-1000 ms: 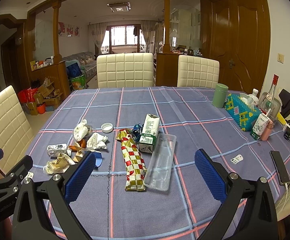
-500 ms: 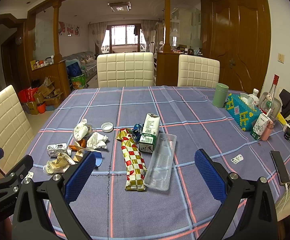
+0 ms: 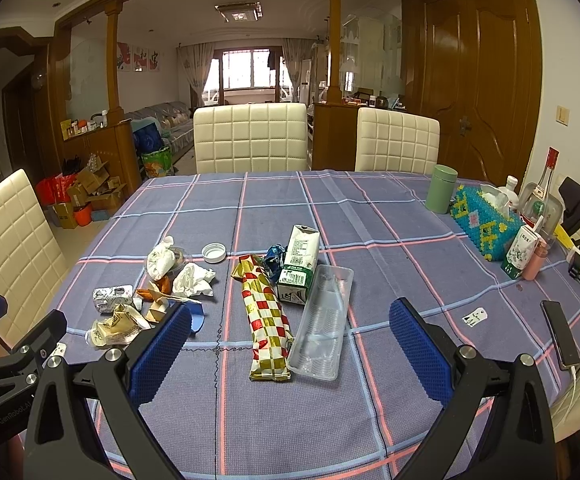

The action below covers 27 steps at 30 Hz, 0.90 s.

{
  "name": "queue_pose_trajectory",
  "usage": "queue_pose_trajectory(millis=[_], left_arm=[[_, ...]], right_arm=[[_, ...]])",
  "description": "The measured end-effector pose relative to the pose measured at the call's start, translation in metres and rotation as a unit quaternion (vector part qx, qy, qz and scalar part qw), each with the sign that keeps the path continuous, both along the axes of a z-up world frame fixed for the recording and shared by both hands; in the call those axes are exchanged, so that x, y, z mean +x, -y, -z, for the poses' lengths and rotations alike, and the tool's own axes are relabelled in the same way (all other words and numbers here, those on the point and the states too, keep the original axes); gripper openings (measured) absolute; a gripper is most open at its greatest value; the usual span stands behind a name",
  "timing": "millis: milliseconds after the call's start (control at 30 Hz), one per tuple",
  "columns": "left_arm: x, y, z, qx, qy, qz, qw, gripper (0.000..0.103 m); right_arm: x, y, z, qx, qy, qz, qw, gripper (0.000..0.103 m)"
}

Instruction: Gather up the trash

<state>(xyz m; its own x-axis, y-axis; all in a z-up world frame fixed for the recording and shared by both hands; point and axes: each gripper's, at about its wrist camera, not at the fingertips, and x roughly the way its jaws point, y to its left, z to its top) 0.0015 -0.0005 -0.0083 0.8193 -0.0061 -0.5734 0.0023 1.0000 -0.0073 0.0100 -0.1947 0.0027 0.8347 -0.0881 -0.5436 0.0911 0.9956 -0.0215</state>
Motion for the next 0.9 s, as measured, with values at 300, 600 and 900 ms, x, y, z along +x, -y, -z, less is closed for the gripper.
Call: queue_pose_trajectory(millis=[300, 600, 900], left_arm=[[0.001, 0.000, 0.006, 0.001, -0.006, 0.000, 1.0000, 0.100], [0.011, -0.002, 0.009, 0.001, -0.019, 0.001, 0.9998, 0.100], [0.030, -0.012, 0.029, -0.007, -0.054, -0.010, 0.9985, 0.100]], right_arm=[[0.004, 0.002, 0.005, 0.001, -0.007, 0.000, 1.000, 0.097], [0.013, 0.003, 0.010, 0.001, -0.018, 0.000, 1.000, 0.097], [0.033, 0.017, 0.038, 0.035, -0.049, 0.002, 0.998, 0.097]])
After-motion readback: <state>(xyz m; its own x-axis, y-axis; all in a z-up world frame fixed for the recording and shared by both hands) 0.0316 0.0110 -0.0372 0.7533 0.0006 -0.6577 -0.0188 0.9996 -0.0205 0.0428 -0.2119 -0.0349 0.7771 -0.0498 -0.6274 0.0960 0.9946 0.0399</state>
